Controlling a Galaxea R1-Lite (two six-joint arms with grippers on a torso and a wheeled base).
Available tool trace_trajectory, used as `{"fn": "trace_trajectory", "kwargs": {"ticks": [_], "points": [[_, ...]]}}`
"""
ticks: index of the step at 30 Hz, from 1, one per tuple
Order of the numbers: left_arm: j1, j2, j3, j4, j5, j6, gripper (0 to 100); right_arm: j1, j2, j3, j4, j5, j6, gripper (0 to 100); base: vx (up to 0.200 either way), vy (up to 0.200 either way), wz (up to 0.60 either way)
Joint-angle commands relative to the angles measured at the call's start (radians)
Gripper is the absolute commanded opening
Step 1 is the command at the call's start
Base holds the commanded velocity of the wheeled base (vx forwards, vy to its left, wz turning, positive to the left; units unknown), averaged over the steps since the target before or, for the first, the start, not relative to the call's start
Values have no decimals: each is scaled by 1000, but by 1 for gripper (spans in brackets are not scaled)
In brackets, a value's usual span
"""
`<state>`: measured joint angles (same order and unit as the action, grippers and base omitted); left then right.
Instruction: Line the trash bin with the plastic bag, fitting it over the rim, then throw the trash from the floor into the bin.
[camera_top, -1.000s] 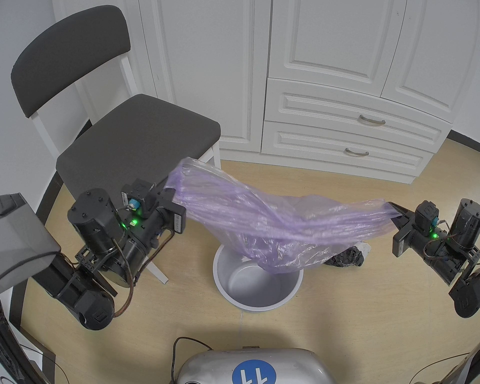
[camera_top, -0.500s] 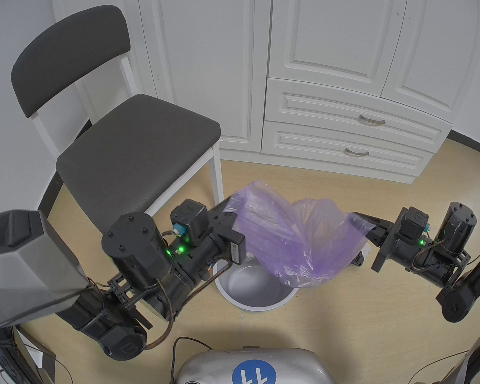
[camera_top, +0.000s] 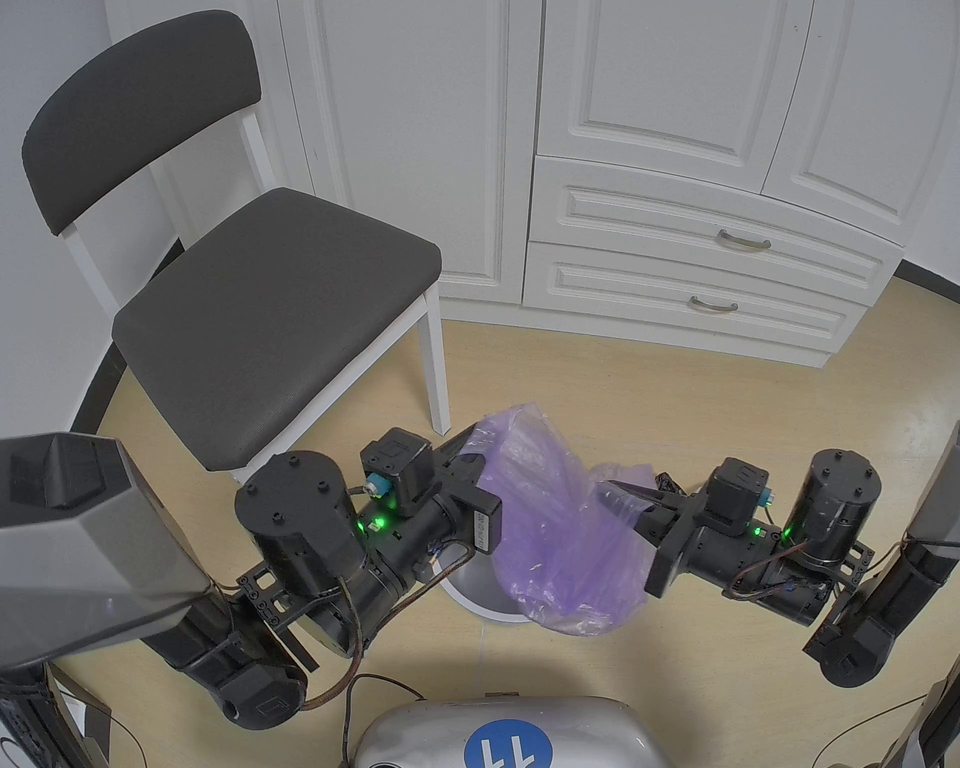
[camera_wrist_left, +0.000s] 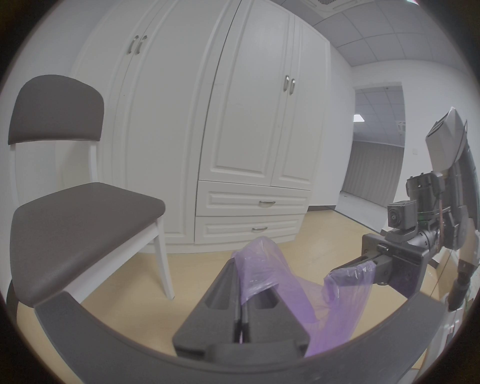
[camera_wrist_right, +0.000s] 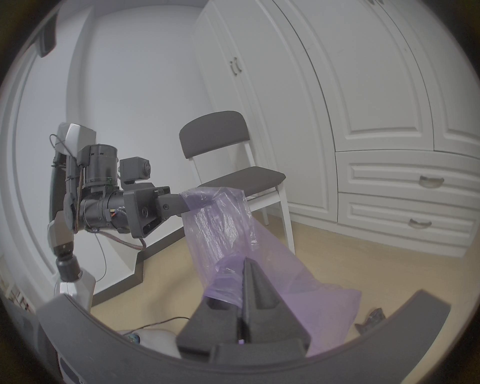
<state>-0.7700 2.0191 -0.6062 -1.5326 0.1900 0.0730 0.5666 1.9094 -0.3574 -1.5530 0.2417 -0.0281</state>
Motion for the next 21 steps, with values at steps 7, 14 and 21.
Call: {"fn": "trace_trajectory", "kwargs": {"ticks": [7, 14, 21], "points": [[118, 59, -15, 0, -14, 2, 0, 29, 177, -127, -18, -58, 114, 0, 0, 0, 0], [124, 178, -66, 0, -26, 1, 0, -24, 261, -164, -18, -58, 123, 0, 0, 0, 0], [159, 265, -141, 0, -20, 4, 0, -74, 398, -248, -18, -56, 140, 0, 0, 0, 0]]}}
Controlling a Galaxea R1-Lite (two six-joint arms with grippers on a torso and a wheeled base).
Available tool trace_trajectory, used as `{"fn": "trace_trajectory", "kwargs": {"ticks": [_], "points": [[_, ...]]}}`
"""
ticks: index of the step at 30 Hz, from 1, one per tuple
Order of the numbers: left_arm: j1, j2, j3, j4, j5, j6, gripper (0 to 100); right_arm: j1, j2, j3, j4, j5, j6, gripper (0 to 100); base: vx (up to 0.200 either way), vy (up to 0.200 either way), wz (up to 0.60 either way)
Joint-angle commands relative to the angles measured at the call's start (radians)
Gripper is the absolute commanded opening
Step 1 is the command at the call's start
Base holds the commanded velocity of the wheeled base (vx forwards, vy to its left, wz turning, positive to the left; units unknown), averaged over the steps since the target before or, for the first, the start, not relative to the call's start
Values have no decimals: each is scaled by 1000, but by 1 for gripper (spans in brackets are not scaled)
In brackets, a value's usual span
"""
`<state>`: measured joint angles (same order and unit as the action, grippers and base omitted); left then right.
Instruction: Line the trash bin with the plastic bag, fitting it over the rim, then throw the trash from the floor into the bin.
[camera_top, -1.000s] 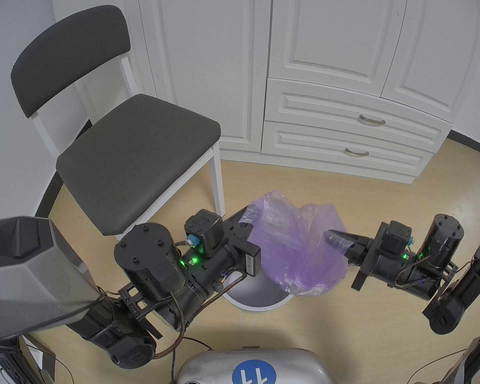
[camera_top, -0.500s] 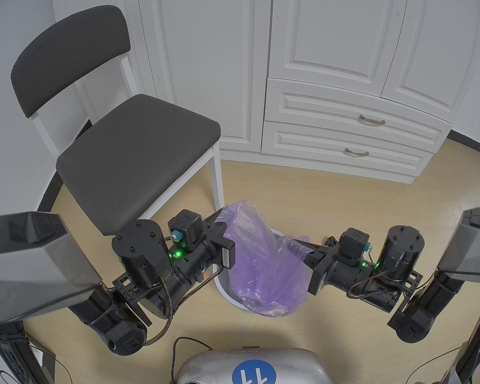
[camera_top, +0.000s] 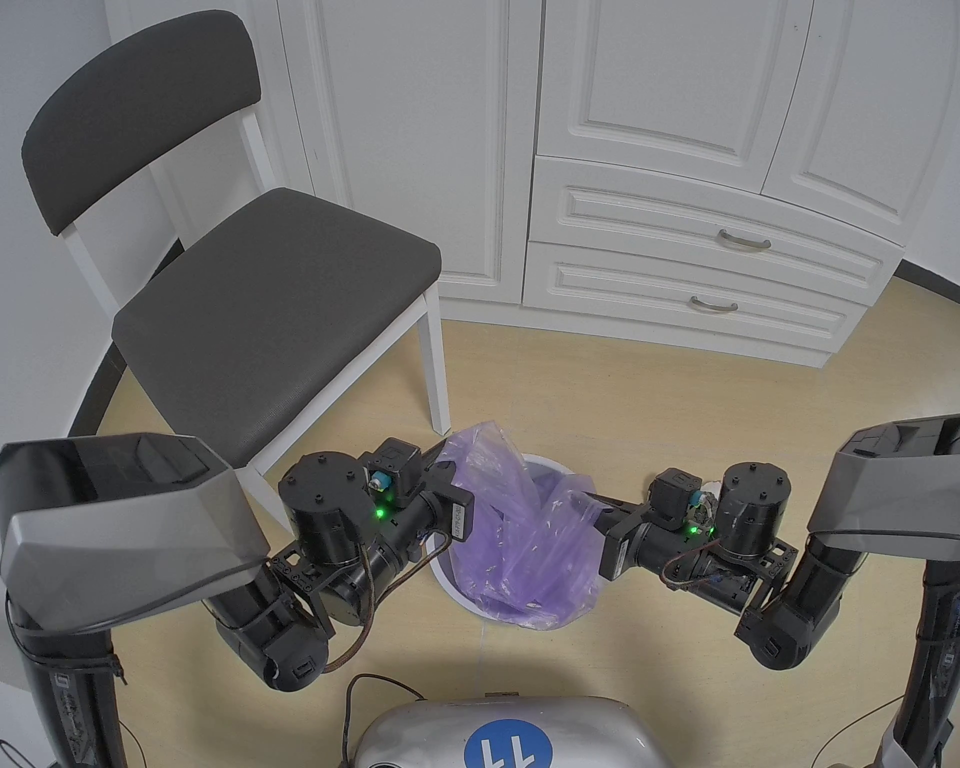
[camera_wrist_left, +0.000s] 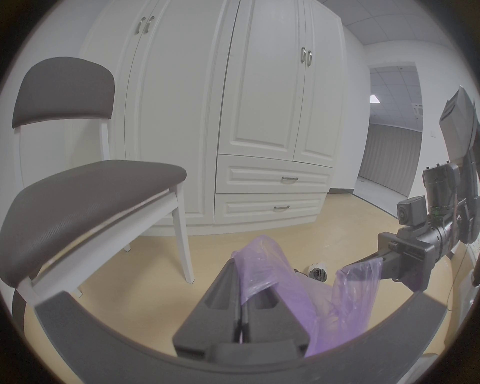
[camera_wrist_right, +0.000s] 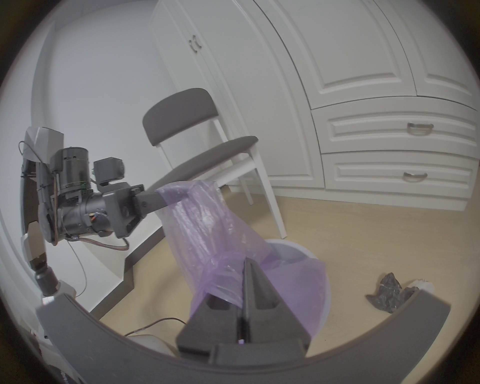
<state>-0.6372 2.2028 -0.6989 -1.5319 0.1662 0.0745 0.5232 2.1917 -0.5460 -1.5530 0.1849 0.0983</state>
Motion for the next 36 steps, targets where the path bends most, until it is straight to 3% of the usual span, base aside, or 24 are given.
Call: {"fn": "trace_trajectory", "kwargs": {"ticks": [1, 7, 12, 17, 28, 32, 36], "points": [[34, 83, -53, -1, 4, 2, 0, -31, 131, -75, -18, -1, 24, 0, 0, 0, 0], [83, 83, -68, -1, 1, 27, 0, -25, 175, -144, -18, -16, 98, 0, 0, 0, 0], [146, 46, -105, -1, 4, 44, 0, 20, 194, -284, -18, -162, 232, 0, 0, 0, 0], [146, 17, -99, -1, 3, 42, 0, 35, 212, -335, -18, -185, 294, 0, 0, 0, 0], [64, 114, -111, -2, 7, 36, 0, 6, 273, -358, -18, -174, 294, 0, 0, 0, 0], [14, 184, -151, -2, 23, 19, 0, -40, 278, -347, -18, -159, 287, 0, 0, 0, 0], [-15, 268, -240, -1, 93, -56, 0, -126, 269, -304, -18, -82, 185, 0, 0, 0, 0]]}}
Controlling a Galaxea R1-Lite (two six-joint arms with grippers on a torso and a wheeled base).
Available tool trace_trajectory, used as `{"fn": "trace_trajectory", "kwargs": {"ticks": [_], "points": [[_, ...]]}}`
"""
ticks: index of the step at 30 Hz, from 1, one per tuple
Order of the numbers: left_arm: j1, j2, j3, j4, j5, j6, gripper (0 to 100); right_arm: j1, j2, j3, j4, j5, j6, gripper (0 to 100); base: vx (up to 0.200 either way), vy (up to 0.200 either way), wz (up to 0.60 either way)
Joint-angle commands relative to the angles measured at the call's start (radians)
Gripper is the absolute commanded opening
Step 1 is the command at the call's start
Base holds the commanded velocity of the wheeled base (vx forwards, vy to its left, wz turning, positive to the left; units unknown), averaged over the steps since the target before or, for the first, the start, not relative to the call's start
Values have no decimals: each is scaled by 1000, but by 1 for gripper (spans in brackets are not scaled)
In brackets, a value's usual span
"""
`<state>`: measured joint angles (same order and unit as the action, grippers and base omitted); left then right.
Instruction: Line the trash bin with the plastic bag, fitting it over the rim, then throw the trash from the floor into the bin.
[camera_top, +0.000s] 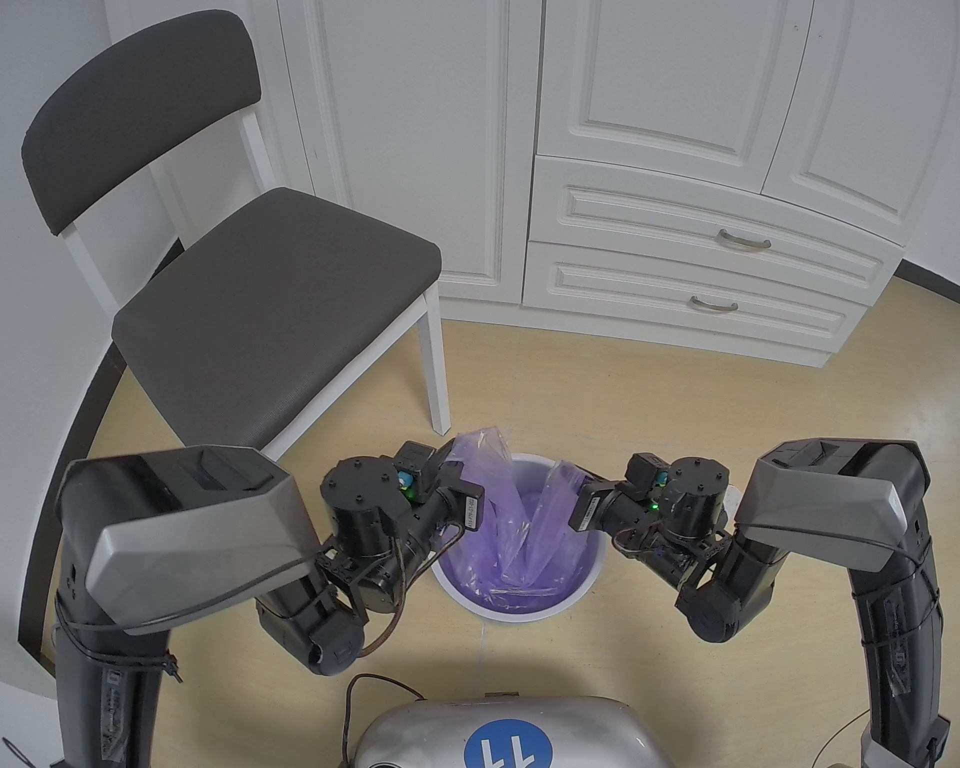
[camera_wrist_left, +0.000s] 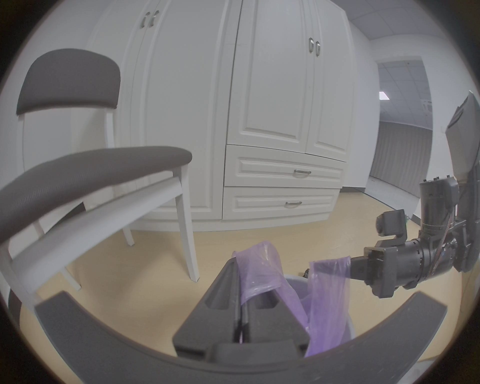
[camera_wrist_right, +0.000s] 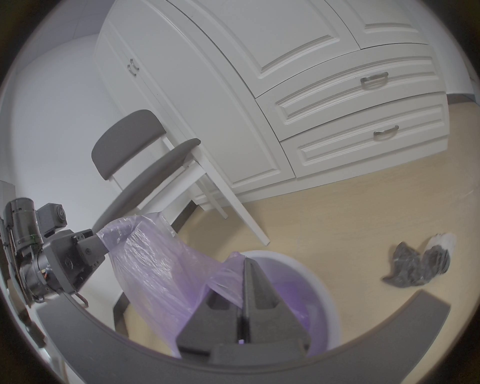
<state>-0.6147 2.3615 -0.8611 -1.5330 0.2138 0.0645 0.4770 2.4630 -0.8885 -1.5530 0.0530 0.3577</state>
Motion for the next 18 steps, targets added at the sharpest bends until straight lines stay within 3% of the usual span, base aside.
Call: {"fn": "trace_trajectory", "kwargs": {"ticks": [1, 9, 13, 18], "points": [[-34, 127, -93, 1, 52, -49, 0, -95, -2, 48, -18, 64, -112, 0, 0, 0, 0], [35, 174, -110, 7, 36, -48, 0, -156, -18, 111, -18, 70, -355, 0, 0, 0, 0], [99, 171, -93, 27, -30, -37, 0, -190, -39, 175, -18, 68, -483, 0, 0, 0, 0], [148, 74, 5, 13, -37, 100, 0, -264, -55, 234, -18, 70, -664, 0, 0, 0, 0]]}}
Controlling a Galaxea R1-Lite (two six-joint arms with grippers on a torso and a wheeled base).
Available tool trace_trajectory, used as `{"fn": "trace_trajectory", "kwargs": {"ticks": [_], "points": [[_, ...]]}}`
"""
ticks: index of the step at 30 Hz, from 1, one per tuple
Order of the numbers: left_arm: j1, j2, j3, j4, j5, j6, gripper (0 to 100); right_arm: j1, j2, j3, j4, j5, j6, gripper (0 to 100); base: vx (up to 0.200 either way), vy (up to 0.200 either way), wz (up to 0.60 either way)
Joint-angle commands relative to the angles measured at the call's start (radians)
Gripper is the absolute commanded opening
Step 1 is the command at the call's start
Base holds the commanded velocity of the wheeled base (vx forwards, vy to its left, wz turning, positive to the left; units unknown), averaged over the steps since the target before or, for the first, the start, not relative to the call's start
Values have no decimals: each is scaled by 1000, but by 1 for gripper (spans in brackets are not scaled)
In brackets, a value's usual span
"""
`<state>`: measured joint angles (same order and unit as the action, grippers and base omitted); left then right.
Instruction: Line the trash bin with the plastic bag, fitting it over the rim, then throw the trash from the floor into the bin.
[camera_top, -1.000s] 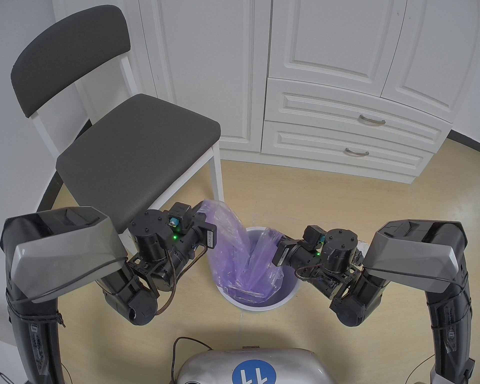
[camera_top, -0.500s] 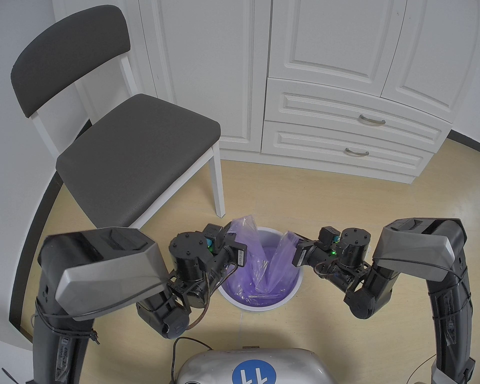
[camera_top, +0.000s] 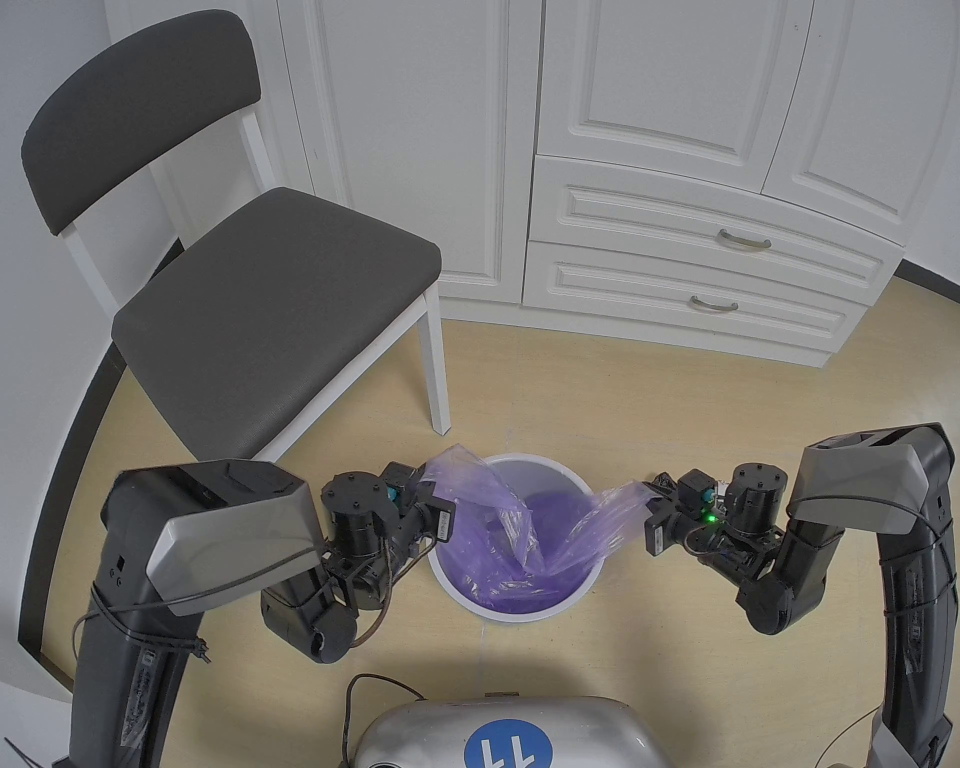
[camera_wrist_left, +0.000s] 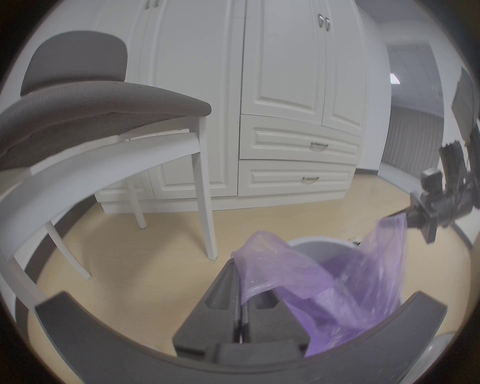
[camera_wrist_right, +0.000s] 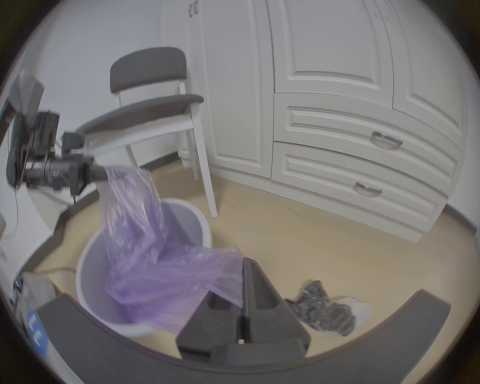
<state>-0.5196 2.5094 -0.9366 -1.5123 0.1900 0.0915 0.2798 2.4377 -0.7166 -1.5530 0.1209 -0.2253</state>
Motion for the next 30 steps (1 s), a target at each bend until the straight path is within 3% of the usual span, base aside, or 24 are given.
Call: {"fn": "trace_trajectory", "kwargs": {"ticks": [1, 3, 8, 12, 17, 21, 24, 30], "points": [[62, -104, 113, -8, -17, 82, 0, -79, -34, 72, -18, 3, -109, 0, 0, 0, 0], [73, -139, 147, 0, -29, 83, 0, -91, -35, 82, -18, 3, -134, 0, 0, 0, 0], [147, -205, 216, 6, -165, 96, 0, -106, -34, 103, -18, 5, -181, 0, 0, 0, 0], [174, -204, 208, 17, -170, 102, 0, -110, -31, 109, -18, 5, -187, 0, 0, 0, 0], [213, -221, 208, 132, -178, 103, 0, -128, -26, 120, -18, 13, -226, 0, 0, 0, 0], [237, -222, 205, 208, -230, 103, 0, -139, -26, 126, -6, 16, -227, 0, 0, 0, 0], [251, -222, 200, 238, -244, 102, 0, -152, -35, 126, 42, 20, -227, 0, 0, 0, 0], [259, -222, 196, 287, -248, 102, 0, -179, -86, 103, 243, 99, -187, 0, 0, 0, 0]]}}
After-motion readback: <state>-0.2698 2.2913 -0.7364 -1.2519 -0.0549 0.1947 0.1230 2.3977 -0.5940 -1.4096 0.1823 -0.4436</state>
